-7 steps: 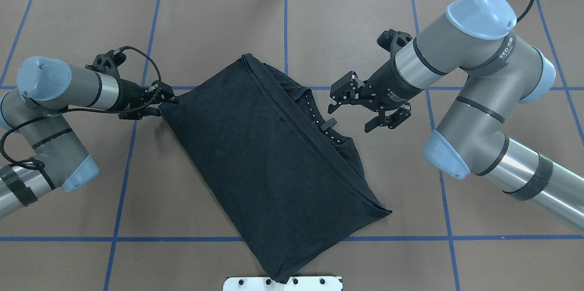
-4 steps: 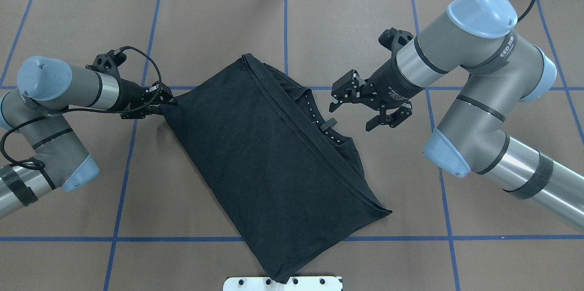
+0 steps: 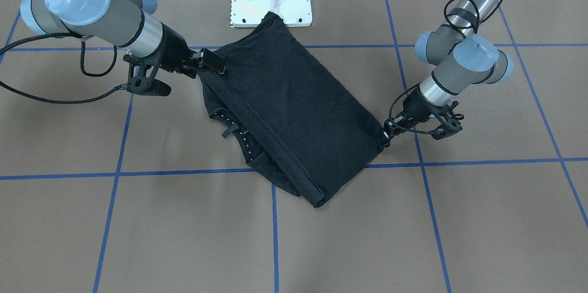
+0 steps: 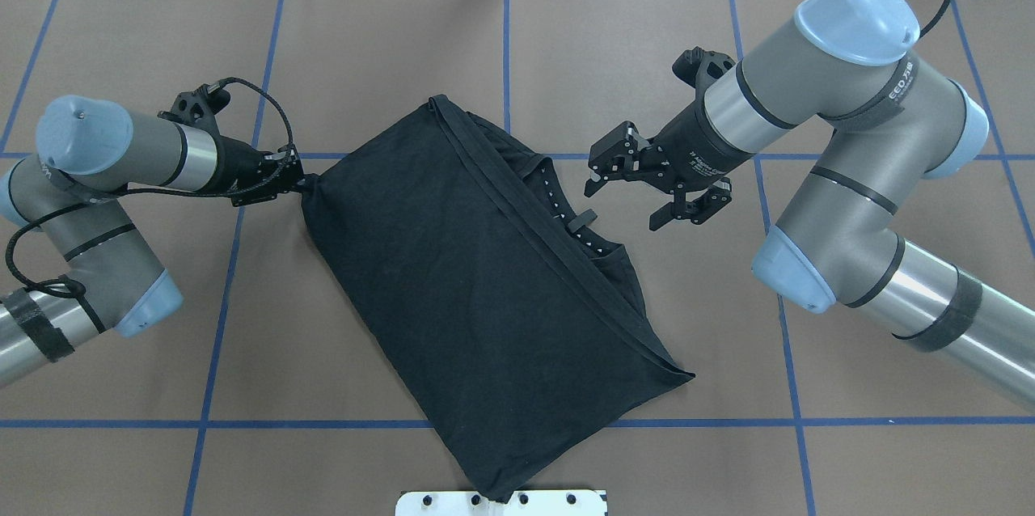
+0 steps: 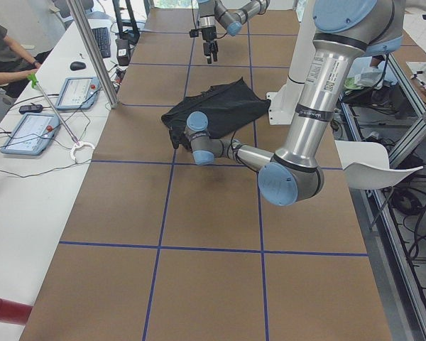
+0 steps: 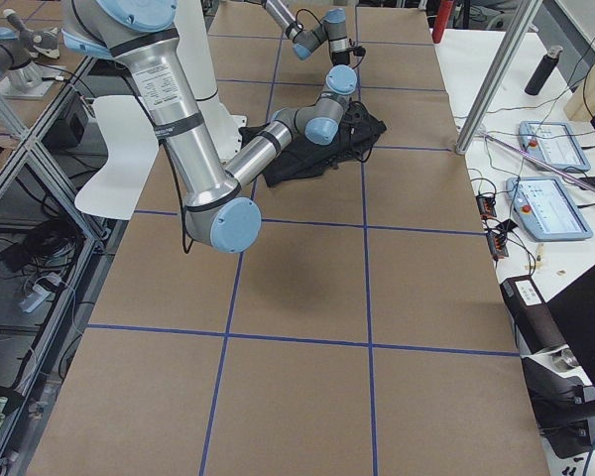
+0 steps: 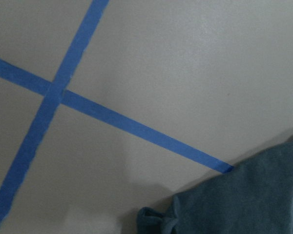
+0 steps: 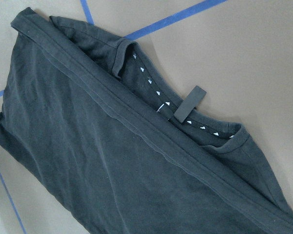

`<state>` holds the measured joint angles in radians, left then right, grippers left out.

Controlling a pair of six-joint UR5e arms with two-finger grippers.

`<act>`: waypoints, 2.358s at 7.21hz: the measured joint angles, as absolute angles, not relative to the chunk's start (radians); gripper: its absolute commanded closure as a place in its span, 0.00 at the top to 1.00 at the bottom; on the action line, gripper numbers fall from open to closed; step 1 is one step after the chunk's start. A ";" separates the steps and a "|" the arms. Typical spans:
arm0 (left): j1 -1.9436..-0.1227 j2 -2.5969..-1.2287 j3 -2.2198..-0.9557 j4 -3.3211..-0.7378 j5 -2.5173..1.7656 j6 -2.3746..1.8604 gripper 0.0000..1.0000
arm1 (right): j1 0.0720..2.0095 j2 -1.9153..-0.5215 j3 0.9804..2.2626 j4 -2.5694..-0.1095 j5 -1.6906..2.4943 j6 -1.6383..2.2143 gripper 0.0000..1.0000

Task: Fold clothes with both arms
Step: 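Grasp the shirt corner with the left gripper and pull it away from the robot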

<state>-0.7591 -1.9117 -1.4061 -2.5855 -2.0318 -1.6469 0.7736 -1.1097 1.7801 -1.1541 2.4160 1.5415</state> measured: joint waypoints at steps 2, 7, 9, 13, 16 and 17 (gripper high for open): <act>-0.760 -1.962 -1.392 -2.582 -2.013 -1.651 0.00 | 0.777 -1.109 1.784 -1.154 2.416 1.543 1.00; -0.794 -2.220 -1.190 -2.579 -1.932 -1.649 0.00 | 0.793 -1.112 1.792 -1.153 2.416 1.547 1.00; -0.802 -2.346 -1.097 -2.582 -1.889 -1.646 0.00 | 0.798 -1.116 1.792 -1.153 2.416 1.549 1.00; -0.824 -2.486 -0.943 -2.589 -1.803 -1.644 0.00 | 0.810 -1.121 1.793 -1.152 2.416 1.552 1.00; -0.854 -2.500 -0.894 -2.596 -1.795 -1.642 0.99 | 0.814 -1.124 1.793 -1.152 2.415 1.549 1.00; -0.854 -2.503 -0.889 -2.597 -1.795 -1.640 1.00 | 0.814 -1.125 1.793 -1.152 2.414 1.547 1.00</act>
<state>-0.8545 -2.5030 -0.8894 -2.5973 -1.7950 -1.6398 0.8144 -1.1251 1.7931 -1.1520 2.4135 1.5469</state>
